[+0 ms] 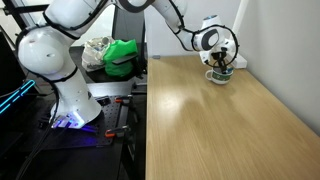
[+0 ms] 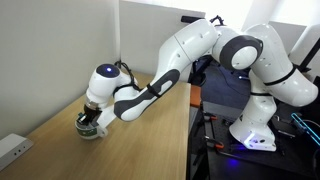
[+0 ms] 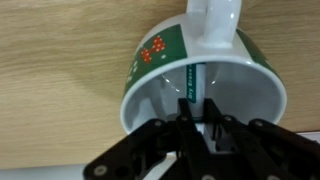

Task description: Pick the marker from the cup and put it on the table

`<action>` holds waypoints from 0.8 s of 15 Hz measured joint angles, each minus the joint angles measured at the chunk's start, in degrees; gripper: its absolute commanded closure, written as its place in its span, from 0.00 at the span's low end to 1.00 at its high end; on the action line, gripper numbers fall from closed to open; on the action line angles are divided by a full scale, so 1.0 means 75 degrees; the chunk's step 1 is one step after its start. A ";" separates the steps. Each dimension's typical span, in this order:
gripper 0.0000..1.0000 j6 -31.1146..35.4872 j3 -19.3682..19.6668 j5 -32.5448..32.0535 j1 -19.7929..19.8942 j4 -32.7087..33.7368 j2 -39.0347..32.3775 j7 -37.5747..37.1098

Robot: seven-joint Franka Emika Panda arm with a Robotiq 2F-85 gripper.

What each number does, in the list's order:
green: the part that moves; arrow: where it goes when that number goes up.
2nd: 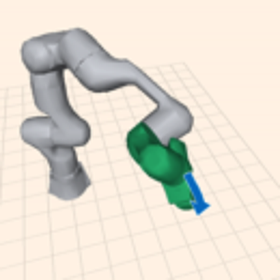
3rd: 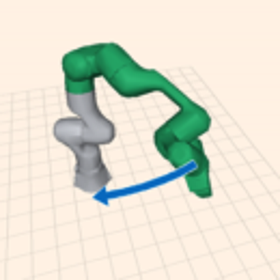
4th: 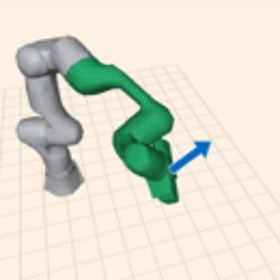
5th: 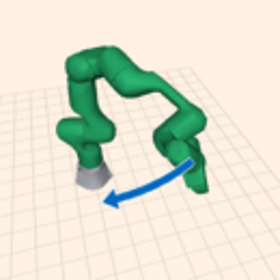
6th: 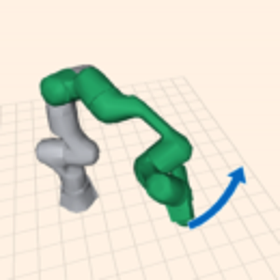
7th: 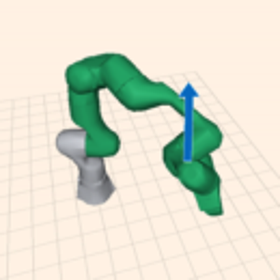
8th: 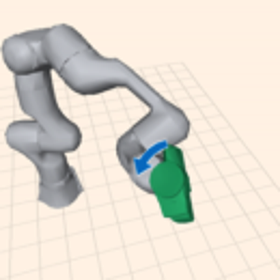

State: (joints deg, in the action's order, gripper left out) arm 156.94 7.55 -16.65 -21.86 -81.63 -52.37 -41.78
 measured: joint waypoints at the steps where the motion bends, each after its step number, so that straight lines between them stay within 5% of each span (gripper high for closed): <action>1: 0.95 0.0000 0.0019 0.0000 -0.0021 0.0014 -0.0006 0.0000; 12: 0.95 0.0400 0.1188 -0.0006 -0.1102 0.0002 0.0049 -0.0328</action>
State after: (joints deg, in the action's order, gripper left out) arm 159.94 16.46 -16.69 -30.13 -81.61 -52.00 -44.25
